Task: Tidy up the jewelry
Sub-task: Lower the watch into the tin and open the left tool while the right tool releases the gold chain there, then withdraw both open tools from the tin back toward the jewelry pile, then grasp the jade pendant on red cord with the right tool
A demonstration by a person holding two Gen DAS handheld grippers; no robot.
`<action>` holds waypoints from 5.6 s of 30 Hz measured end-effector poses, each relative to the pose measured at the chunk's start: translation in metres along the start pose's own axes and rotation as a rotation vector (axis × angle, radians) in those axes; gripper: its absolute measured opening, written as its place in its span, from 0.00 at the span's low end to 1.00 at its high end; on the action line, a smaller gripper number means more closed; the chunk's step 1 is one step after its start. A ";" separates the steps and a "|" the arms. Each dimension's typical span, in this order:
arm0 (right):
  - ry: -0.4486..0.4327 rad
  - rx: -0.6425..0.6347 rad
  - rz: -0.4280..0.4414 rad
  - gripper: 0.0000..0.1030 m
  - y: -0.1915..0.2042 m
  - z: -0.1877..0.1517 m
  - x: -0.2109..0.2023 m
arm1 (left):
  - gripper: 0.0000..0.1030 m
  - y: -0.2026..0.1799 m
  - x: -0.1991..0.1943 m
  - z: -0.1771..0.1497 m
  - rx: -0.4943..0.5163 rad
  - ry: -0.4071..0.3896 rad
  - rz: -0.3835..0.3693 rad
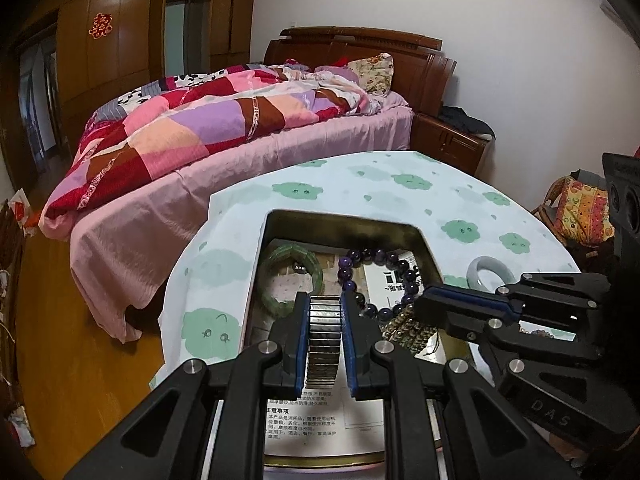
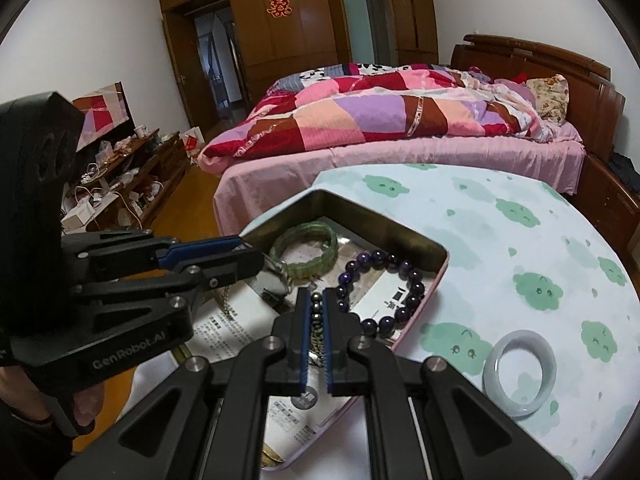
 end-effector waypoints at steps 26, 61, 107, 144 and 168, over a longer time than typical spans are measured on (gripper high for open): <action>0.056 -0.036 -0.086 0.12 -0.002 -0.016 0.020 | 0.15 0.014 0.008 -0.005 -0.022 0.029 0.032; 0.032 -0.028 -0.075 0.61 0.001 -0.016 0.016 | 0.56 0.011 0.000 0.002 -0.002 -0.003 0.093; 0.141 0.060 -0.182 0.40 -0.097 -0.127 -0.051 | 0.57 -0.099 0.002 -0.049 0.124 0.040 0.065; 0.019 0.137 -0.175 0.05 -0.111 -0.107 -0.080 | 0.57 -0.113 0.011 -0.055 0.146 0.059 0.034; 0.114 0.068 -0.138 0.14 -0.098 -0.105 -0.039 | 0.57 -0.132 0.021 -0.056 0.188 0.074 0.003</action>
Point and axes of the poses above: each gripper's, at about its wrist camera, not at the fingertips, and x roughly the way its jaws point, y to its left, z to its top, the point moved 6 cm from there along x, roughly the way its jaws point, and after that the axes turned 12 degrees about -z, right-handed, at the moved point
